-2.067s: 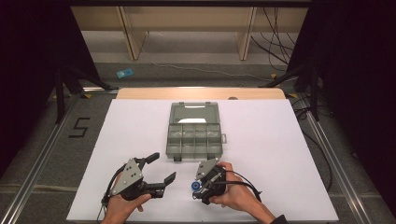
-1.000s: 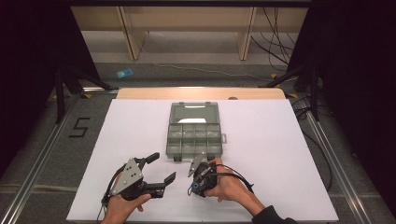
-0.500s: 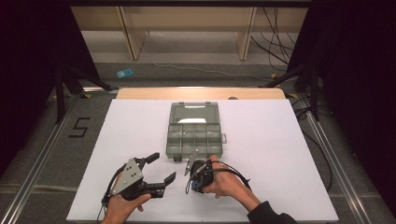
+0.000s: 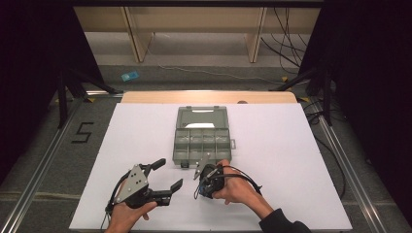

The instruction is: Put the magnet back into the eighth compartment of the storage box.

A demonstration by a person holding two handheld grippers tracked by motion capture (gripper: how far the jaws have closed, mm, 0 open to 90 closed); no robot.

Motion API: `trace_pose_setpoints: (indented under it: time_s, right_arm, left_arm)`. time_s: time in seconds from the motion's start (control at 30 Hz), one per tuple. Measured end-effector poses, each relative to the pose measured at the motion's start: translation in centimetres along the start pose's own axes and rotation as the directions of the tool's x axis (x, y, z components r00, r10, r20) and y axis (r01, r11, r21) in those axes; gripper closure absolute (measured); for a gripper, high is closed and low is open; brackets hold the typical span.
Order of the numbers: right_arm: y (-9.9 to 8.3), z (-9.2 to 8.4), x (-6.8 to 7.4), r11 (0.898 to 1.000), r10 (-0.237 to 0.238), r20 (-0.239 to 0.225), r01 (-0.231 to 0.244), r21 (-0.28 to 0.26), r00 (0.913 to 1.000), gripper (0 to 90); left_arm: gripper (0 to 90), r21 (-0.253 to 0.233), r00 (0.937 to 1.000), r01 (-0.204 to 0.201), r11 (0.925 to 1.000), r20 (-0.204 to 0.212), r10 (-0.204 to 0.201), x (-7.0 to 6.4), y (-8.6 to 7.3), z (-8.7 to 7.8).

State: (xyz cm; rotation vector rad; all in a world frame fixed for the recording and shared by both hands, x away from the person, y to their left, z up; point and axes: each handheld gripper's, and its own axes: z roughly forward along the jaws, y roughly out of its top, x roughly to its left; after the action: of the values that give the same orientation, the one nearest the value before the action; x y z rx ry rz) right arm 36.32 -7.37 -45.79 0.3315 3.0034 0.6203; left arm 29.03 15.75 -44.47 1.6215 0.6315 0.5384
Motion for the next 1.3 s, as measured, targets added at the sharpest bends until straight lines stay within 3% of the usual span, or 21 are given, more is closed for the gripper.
trace_pose_setpoints:
  time_s: [0.63, 1.3]
  right_arm:
    - [-0.7, -2.7, -1.4, 0.996, 0.043, 0.042, -0.04, -0.074, 0.9982, 63.1]
    - [-1.7, -5.3, -3.1, 0.985, 0.094, 0.115, -0.075, -0.155, 0.9889, 63.1]
  left_arm:
    - [16.4, 0.001, 1.0, -0.001, 1.0, 0.0, 0.001, 0.0, 0.0, 0.0]
    - [16.4, 0.001, 1.0, 0.0, 1.0, 0.0, 0.0, 0.0, 0.0, 0.0]
